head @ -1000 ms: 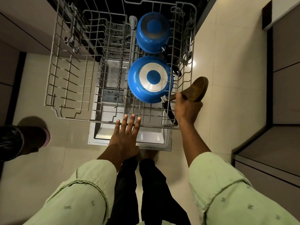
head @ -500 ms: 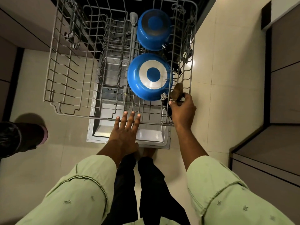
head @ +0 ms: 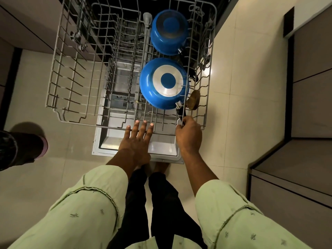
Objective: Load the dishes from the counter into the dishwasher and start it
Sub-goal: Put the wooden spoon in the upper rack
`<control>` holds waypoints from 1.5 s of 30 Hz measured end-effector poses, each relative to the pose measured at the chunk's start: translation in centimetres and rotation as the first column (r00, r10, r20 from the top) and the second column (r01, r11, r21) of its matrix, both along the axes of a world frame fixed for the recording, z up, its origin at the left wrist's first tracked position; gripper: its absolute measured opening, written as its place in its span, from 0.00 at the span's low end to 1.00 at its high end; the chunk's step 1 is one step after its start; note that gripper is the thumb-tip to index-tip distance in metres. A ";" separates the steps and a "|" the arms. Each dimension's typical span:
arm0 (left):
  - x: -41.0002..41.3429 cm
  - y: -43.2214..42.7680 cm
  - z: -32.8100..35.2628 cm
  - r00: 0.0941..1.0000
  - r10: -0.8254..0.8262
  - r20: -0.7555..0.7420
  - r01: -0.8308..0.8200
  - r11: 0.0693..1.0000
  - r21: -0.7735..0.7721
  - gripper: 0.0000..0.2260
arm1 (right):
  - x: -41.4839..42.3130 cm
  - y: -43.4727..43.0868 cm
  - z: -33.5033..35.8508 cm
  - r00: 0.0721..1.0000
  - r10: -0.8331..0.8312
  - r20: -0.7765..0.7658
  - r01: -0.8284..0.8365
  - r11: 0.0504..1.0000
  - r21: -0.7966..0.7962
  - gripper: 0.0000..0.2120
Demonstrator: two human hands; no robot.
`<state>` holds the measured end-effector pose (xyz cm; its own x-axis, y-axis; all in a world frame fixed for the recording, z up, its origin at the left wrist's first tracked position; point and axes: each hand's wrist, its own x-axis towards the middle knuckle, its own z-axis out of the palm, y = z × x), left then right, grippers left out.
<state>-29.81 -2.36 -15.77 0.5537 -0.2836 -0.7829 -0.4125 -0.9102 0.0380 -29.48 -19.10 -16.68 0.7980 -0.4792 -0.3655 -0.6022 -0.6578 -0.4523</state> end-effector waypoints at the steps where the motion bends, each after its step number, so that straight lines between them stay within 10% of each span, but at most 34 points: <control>1: 0.1 -0.1 0.2 1.000 0.012 -0.010 -0.012 1.000 -0.002 0.43 | -0.2 0.1 0.2 1.000 0.029 -0.012 -0.029 1.000 -0.012 0.15; 21: -0.7 6.1 12.0 0.931 0.304 0.200 -0.290 0.952 -0.098 0.35 | -1.3 8.0 10.7 0.775 0.622 -0.111 -0.632 0.760 -0.150 0.29; 45: 5.2 46.8 31.9 0.571 0.461 0.679 -0.429 0.873 -0.232 0.34 | 10.6 46.8 29.3 0.590 0.744 0.315 -0.640 0.668 -0.379 0.32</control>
<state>-24.60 44.49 16.12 0.9859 0.1319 -0.1029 0.1281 -0.9909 -0.0424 -18.84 27.65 12.62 0.9573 0.2651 0.1157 0.2888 -0.8973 -0.3338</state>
